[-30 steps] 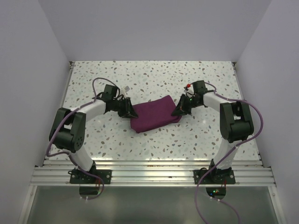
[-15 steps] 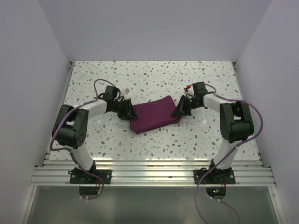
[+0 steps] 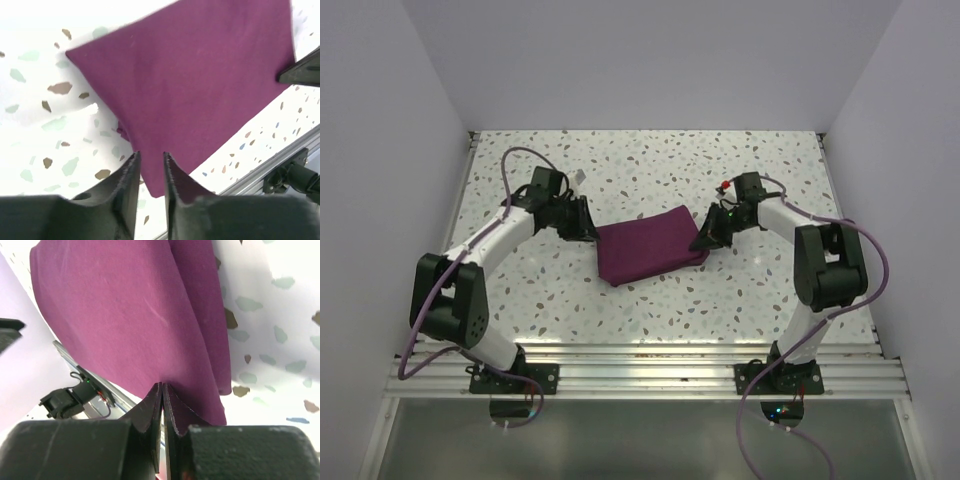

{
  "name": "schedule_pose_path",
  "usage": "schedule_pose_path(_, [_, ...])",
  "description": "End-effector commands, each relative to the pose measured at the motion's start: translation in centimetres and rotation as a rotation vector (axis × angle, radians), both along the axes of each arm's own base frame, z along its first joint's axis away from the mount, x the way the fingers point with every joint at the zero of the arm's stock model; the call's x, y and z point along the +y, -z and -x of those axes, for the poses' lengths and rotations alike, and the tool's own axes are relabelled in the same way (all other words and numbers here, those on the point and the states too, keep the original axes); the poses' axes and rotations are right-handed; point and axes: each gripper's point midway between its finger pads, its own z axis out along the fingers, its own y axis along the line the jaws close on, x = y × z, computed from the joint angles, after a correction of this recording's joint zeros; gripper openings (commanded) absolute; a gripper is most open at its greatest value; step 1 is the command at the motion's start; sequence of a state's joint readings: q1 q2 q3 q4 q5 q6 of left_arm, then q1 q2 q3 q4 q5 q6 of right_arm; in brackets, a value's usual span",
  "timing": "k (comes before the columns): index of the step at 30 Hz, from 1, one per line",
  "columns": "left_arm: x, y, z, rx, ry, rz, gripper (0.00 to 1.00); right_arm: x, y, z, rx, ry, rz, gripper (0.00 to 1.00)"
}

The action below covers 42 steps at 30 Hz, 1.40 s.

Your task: Prepare the surgical pack

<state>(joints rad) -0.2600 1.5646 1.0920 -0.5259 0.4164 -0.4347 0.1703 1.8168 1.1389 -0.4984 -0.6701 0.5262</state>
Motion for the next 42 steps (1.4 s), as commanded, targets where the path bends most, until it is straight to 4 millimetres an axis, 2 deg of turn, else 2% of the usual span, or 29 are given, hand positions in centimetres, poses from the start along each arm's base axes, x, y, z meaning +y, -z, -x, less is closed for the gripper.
schedule_pose_path(1, [-0.7,-2.2,-0.7,-0.085,0.033,0.043,0.24,-0.5,-1.5,0.5,-0.032,-0.018,0.028,0.07])
schedule_pose_path(3, [-2.2,-2.8,-0.8,-0.105,0.069,0.127,0.2,-0.7,-1.4,1.2,-0.023,-0.029,0.034,0.07])
schedule_pose_path(5, [-3.7,-2.4,-0.2,-0.088,0.118,0.174,0.17,-1.0,-1.4,1.9,-0.029,-0.034,0.037,0.07])
schedule_pose_path(6, [-4.9,-1.6,0.5,-0.057,0.16,0.189,0.16,-1.1,-1.4,2.0,-0.033,-0.037,0.041,0.07])
schedule_pose_path(11, [-7.4,0.6,1.7,0.024,0.228,0.231,0.12,-1.8,-0.9,2.5,-0.029,-0.039,0.064,0.06])
schedule_pose_path(23, [-7.2,3.9,3.2,0.14,0.25,0.19,0.03,-2.2,0.7,2.3,-0.033,-0.003,0.084,0.06])
schedule_pose_path(28, [-6.5,5.8,4.1,0.189,0.236,0.153,0.01,-4.1,3.4,1.1,-0.031,0.048,0.211,0.06])
schedule_pose_path(31, [-6.2,6.8,4.6,0.218,0.239,0.138,0.0,-4.4,4.0,0.2,-0.047,0.086,0.226,0.06])
schedule_pose_path(37, [-5.4,8.6,5.5,0.253,0.237,0.092,0.0,-6.7,4.8,-0.6,-0.045,0.143,0.351,0.06])
schedule_pose_path(39, [-5.2,8.9,5.7,0.255,0.241,0.082,0.0,-6.5,4.2,-0.4,-0.043,0.135,0.333,0.09])
schedule_pose_path(40, [-5.1,8.8,5.7,0.25,0.244,0.079,0.0,-6.4,3.8,-0.3,-0.048,0.13,0.325,0.14])
schedule_pose_path(41, [-5.1,8.4,5.5,0.234,0.247,0.079,0.0,-6.2,2.9,-0.3,-0.07,0.126,0.307,0.29])
schedule_pose_path(42, [-5.1,8.2,5.5,0.224,0.249,0.08,0.01,-5.7,2.4,-0.1,-0.077,0.108,0.274,0.33])
